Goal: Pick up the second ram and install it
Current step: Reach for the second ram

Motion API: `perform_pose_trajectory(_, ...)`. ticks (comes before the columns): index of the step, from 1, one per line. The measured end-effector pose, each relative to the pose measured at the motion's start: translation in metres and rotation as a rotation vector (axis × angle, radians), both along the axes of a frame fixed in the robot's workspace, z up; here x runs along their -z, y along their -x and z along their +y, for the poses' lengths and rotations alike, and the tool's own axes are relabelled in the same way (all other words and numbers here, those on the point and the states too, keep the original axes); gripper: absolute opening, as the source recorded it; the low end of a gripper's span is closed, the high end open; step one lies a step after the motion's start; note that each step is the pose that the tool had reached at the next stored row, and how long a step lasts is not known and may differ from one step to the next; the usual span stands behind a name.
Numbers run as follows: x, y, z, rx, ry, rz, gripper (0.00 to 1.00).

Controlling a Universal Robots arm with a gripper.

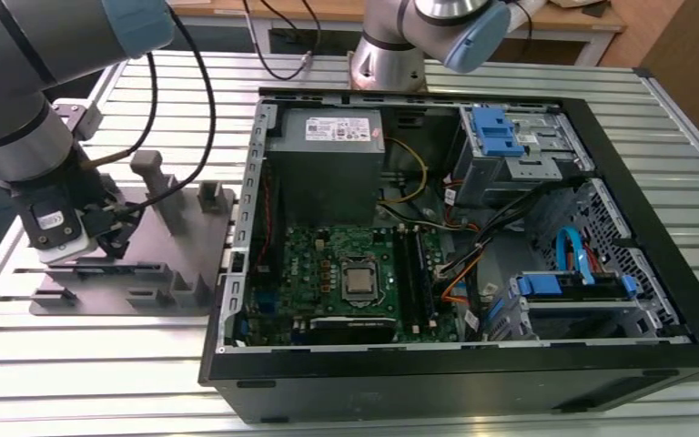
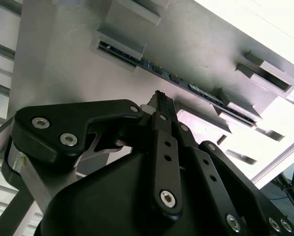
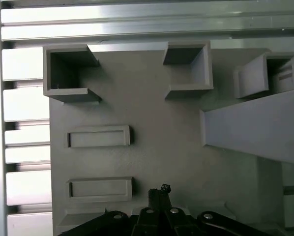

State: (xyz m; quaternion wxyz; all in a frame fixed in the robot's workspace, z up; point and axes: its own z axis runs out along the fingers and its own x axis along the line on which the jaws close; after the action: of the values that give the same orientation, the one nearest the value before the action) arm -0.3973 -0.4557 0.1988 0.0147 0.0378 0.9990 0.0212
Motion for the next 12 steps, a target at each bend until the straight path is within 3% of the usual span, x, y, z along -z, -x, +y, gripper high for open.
perform_pose_trajectory(3,-0.0024,0.0,0.0,0.0,0.0003,-0.0005,0.07)
perform_pose_trajectory(7,-0.0173,0.0,0.0001,0.0,0.0003,-0.0005,0.07)
perform_pose_trajectory(9,-0.0184,0.0,-0.0008,0.0,0.0003,-0.0009,0.07)
perform_pose_trajectory(12,-0.0185,0.0,-0.0118,0.0,0.0005,-0.0007,0.07)
